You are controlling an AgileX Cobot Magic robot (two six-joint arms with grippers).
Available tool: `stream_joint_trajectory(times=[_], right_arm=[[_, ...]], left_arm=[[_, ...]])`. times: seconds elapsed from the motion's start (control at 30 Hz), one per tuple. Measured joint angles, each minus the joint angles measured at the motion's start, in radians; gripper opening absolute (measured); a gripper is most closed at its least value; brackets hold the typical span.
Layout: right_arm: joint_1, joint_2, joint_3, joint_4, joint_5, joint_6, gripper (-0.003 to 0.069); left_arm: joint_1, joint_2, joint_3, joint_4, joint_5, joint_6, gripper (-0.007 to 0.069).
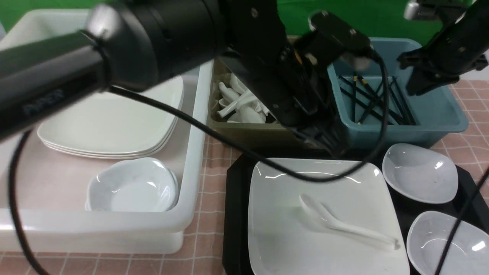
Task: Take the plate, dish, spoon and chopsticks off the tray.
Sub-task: Use the right arm to put the chopsticks into the small storage box on the right, then use the left arm to grab a soup spoon from the plate
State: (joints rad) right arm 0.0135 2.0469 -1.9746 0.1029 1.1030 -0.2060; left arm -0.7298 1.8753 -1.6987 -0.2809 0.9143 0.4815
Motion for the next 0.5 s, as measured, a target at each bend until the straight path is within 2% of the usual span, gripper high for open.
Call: stream_joint_trajectory(times=[0.07, 0.2, 0.33, 0.5], right_arm=[[0.000, -0.116, 0.039, 0.015, 0.027, -0.025, 0.0030], [0.000, -0.293, 0.160, 0.042, 0.027, -0.042, 0.0030], [0.000, -0.558, 0.418, 0.065, 0.027, -0.043, 0.0030], [0.000, -0.857, 0.727, 0.067, 0.026, -0.043, 0.0030]], left_arm=[[-0.029, 0.035, 0.000, -0.004, -0.005, 0.014, -0.0002], [-0.069, 0.083, 0.000, -0.007, -0.018, 0.017, 0.0001], [-0.119, 0.139, 0.000, -0.007, -0.069, 0.047, 0.0043], [-0.165, 0.195, 0.000, 0.015, -0.139, 0.150, 0.0199]])
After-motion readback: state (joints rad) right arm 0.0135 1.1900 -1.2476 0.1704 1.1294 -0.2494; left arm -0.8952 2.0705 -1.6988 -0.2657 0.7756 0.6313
